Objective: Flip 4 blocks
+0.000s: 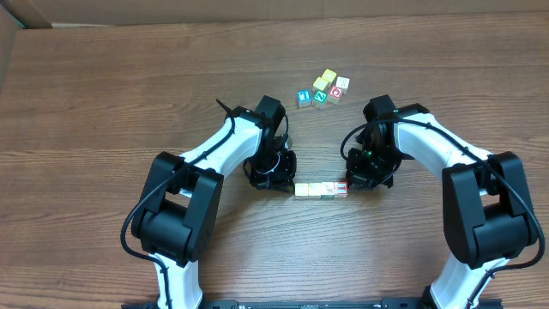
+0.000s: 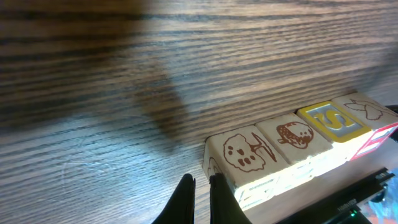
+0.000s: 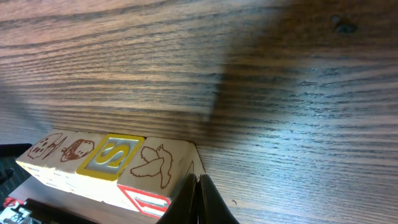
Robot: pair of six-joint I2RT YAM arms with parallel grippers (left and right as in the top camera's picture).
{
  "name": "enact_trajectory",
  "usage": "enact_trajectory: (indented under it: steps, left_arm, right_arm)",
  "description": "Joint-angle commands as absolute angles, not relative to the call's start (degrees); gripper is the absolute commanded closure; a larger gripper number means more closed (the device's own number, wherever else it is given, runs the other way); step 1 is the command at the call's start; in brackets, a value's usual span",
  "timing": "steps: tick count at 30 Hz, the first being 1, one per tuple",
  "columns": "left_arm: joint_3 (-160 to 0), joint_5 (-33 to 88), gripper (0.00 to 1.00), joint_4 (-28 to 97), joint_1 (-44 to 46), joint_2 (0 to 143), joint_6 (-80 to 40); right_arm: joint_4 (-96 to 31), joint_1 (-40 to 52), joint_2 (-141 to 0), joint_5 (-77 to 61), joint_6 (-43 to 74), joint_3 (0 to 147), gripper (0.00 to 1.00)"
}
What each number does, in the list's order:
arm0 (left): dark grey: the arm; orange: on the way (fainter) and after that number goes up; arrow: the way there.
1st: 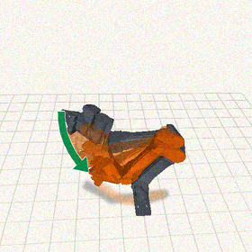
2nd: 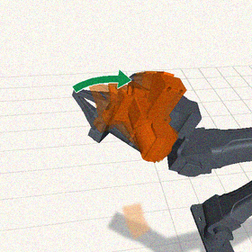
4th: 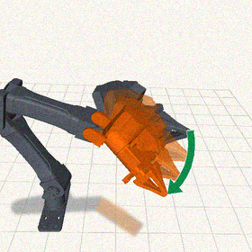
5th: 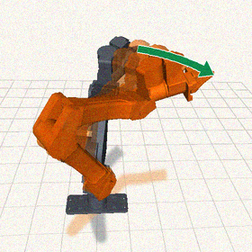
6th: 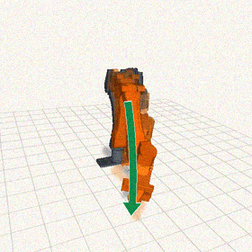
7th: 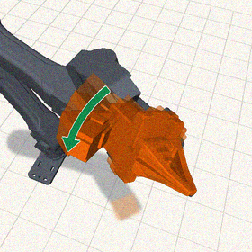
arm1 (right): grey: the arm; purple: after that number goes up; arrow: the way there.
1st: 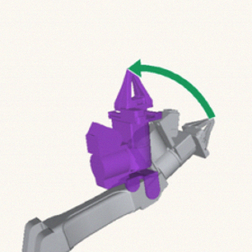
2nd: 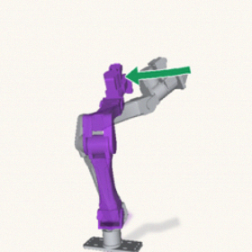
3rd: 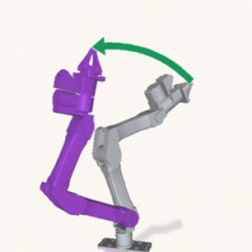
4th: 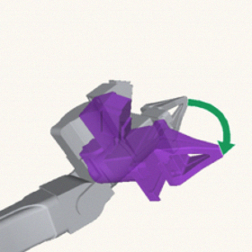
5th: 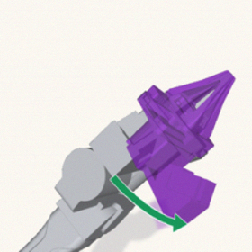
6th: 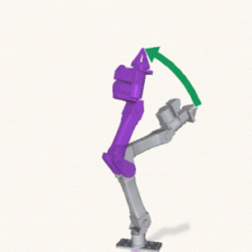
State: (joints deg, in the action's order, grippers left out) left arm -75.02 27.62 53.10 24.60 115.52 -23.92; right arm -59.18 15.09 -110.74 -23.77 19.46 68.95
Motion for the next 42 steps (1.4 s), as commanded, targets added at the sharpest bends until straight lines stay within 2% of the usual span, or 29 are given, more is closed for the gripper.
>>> enact_trajectory:
  steps: [1, 29, 42]
  left_arm:
    - [-74.5, 24.86, 0.96, 53.17, 24.45, 116.46, -23.35]
    - [-74.35, 24.01, 0.96, 51.86, 25.1, 116.49, -24.21]
    - [-74.35, 23.97, 0.96, 51.77, 25.06, 116.49, -24.16]
  right_arm:
    - [-58.96, 15.44, -109.3, -25.23, 19.77, 68.62, 0.96]
    - [-60.29, 15.55, -109.3, -25.85, 22.79, 68.62, 0.96]
    - [-58.76, 20.97, -109.3, -27.11, 26.83, 68.62, 0.96]
